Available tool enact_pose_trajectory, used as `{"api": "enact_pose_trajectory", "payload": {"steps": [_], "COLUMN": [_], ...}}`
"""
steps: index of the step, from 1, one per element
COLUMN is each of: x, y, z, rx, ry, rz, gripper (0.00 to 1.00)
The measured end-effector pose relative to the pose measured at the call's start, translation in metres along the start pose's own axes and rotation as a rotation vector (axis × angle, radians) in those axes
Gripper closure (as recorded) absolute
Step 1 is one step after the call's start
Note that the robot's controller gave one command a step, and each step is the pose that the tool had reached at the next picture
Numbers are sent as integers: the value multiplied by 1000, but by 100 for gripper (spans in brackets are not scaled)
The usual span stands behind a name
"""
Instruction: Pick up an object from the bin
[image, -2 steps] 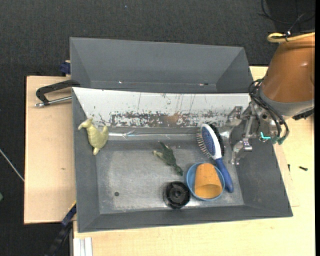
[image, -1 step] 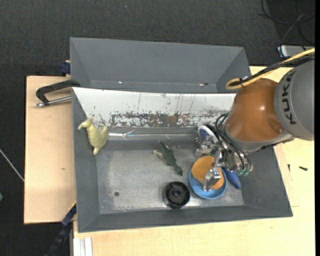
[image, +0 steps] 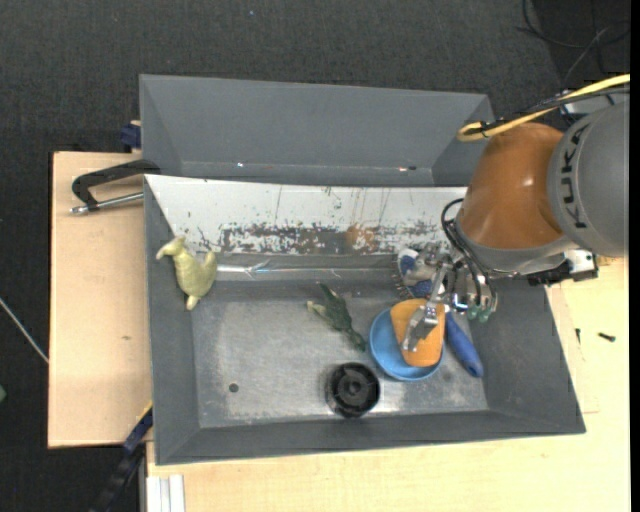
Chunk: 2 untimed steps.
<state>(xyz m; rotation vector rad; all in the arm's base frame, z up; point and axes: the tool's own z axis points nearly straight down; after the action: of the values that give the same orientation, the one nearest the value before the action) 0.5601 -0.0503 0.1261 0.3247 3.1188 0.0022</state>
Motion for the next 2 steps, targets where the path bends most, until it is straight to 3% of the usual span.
{"api": "enact_pose_trajectory", "payload": {"steps": [1, 2], "x": [35, -5], "y": [43, 72], "z": [0, 53], "rx": [-1, -1], "ry": [7, 2], "rz": [80, 266], "gripper": [0, 0]}}
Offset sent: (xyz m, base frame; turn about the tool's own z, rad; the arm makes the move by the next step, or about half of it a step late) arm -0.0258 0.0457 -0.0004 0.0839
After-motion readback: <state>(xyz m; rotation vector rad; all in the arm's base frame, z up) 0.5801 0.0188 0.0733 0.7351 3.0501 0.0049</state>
